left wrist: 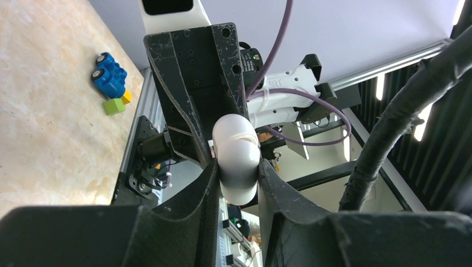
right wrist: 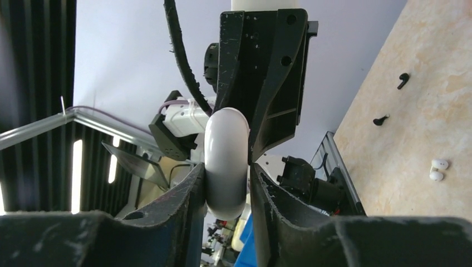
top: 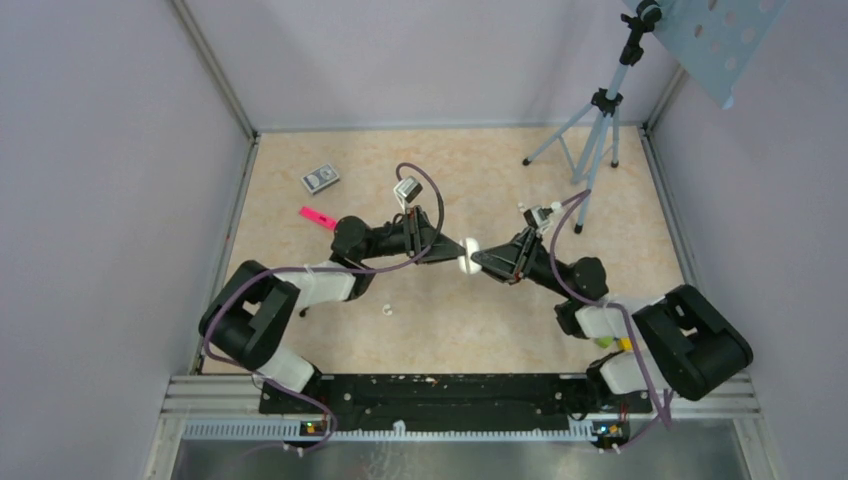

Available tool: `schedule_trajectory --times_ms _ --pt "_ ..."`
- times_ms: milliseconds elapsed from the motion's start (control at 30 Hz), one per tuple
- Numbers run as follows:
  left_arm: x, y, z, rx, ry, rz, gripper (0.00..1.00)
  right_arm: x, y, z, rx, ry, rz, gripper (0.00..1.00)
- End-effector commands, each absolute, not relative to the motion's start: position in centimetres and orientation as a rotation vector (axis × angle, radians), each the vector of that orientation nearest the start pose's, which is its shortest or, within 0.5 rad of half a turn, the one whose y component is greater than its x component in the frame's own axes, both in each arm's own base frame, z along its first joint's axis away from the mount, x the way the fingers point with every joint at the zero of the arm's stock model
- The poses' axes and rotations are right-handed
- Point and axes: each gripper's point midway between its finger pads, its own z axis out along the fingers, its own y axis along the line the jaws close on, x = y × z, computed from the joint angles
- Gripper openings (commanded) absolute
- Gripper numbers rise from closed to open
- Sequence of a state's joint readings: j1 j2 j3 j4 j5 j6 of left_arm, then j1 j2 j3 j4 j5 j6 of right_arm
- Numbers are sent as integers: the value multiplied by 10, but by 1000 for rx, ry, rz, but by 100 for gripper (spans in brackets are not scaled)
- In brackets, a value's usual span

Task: Insert the wireless bluetooth earbuds into the charging case
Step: Pass from the right arm to the left, then open the charging case to the charging case.

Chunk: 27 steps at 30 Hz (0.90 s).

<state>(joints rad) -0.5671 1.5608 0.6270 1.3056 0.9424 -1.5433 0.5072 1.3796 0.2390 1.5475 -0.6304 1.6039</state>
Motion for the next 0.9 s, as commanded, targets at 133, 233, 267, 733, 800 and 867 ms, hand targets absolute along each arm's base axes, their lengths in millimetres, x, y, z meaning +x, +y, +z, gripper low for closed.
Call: schedule_trajectory --times_ms 133,233,267,733,800,867 --pt "178 -319 301 456 1718 -2123 0 216 269 238 108 1743 1839 49" --pt "178 -319 300 452 1734 -2103 0 221 265 234 106 1811 1715 57" --pt "178 -319 301 452 1735 -2101 0 221 264 235 97 1821 1687 58" --pt "182 -319 297 454 1832 -2049 0 217 249 237 0 1927 1448 94" --pt "183 -319 297 454 1834 -2047 0 216 247 241 -7 1910 1447 94" --pt "183 -319 295 455 1845 -2051 0 212 249 245 -37 1896 1469 94"
